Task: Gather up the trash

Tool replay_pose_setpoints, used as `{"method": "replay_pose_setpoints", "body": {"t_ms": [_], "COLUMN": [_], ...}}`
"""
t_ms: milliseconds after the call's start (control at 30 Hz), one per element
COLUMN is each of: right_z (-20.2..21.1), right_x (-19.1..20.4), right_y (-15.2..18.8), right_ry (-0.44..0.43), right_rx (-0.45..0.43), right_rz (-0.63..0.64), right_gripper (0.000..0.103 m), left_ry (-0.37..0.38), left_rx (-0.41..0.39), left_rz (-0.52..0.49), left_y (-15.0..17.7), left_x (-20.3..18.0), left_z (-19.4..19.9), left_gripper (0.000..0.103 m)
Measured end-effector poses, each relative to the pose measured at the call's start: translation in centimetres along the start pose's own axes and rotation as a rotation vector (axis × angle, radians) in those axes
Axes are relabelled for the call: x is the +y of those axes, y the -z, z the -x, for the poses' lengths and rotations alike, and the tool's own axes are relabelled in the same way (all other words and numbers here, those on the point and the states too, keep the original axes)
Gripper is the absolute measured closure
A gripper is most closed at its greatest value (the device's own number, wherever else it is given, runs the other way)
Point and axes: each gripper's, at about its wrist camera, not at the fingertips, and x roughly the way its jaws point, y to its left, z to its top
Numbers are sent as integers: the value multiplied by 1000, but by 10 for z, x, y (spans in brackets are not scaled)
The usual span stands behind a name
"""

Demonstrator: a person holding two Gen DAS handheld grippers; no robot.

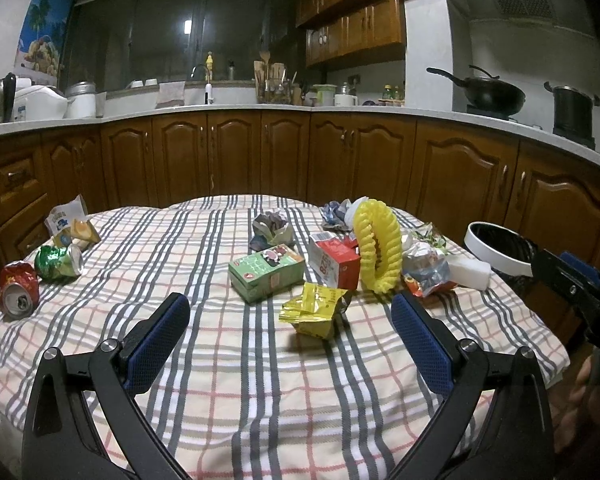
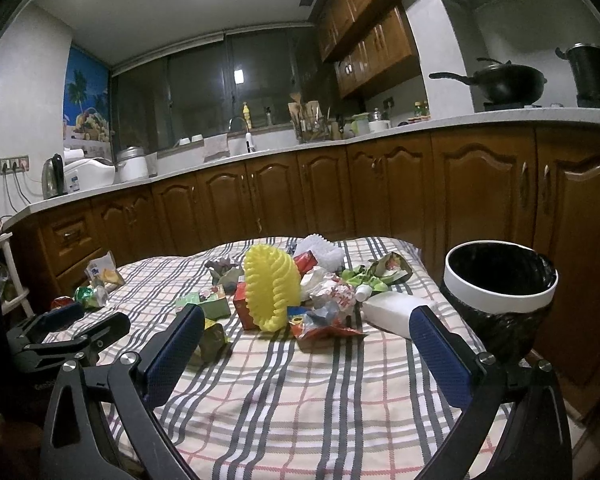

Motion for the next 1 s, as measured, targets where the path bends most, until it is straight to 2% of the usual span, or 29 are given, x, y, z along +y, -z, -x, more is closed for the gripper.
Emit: {"method": "replay_pose_setpoints", "body": {"t_ms": [333, 567, 900, 1000], "right_z": [-12, -27, -71, -88], "right_x": [-8, -16, -30, -34], "right_y": [3, 3, 2, 2], "right_ry": [-23, -59, -139, -138], "right_rx": [45, 98, 228, 270], "right_rz": [-27, -66, -126, -135], "right_gripper": [0, 0, 1, 4], "left_ry": [17, 33, 50, 58], "left_rx": [49, 133, 232, 258], "left_rz": [16, 43, 4, -34], "left_y": [2, 2, -4, -7], "left_x": [5, 14, 7, 0], "left_z": [-16, -41, -79, -92], "left_gripper": [0, 0, 1, 3]}}
